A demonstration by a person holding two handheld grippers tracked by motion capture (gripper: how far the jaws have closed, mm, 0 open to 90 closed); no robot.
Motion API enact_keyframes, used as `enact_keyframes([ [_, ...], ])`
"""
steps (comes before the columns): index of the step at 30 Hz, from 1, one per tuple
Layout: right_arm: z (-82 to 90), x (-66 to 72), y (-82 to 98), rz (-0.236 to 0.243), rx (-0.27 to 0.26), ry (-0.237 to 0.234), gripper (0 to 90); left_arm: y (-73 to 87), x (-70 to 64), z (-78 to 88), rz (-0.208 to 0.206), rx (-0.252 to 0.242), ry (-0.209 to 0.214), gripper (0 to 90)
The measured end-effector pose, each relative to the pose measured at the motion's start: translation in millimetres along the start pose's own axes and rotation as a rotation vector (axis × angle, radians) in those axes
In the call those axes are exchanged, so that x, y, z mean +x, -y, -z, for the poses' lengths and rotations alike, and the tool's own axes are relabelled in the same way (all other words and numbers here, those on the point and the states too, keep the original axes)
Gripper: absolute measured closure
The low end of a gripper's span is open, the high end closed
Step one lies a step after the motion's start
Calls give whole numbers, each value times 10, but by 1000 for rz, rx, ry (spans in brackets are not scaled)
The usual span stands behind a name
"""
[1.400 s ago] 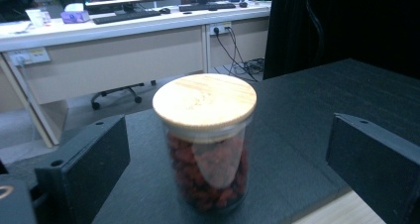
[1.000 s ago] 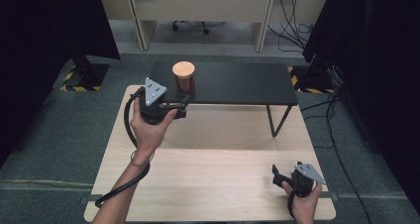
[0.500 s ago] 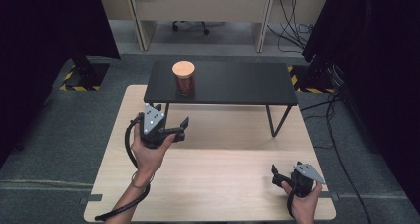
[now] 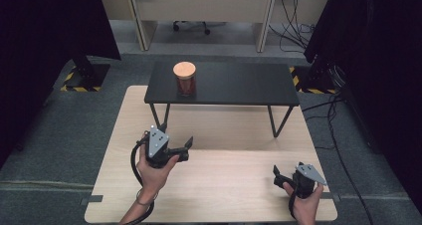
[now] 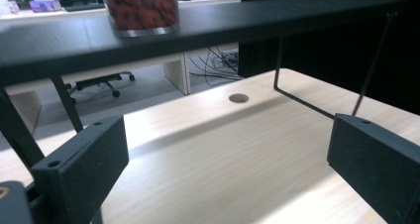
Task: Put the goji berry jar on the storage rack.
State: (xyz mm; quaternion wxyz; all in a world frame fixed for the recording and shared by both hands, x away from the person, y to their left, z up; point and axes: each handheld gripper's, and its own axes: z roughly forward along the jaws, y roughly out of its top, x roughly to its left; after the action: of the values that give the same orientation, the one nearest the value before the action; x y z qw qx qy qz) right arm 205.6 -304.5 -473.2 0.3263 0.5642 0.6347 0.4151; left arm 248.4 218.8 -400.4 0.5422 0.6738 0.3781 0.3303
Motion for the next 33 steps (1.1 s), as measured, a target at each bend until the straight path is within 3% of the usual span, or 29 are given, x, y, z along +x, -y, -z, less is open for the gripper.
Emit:
enact_keyframes([
  [3, -1, -3, -2, -1, 1, -2, 22, 121, -37, 0, -4, 12, 4, 18],
  [14, -4, 0, -6, 1, 3, -1, 20, 552, -72, 0, 45, 46, 38, 22],
  [23, -2, 4, -3, 1, 2, 2, 21, 769, -69, 8, 84, 54, 42, 22],
  [30, -2, 5, -5, 3, 2, 1, 20, 826, -47, 1, 88, 84, 42, 27],
  [33, -2, 3, -3, 3, 1, 0, 21, 861, -31, -5, 108, 101, 46, 34],
])
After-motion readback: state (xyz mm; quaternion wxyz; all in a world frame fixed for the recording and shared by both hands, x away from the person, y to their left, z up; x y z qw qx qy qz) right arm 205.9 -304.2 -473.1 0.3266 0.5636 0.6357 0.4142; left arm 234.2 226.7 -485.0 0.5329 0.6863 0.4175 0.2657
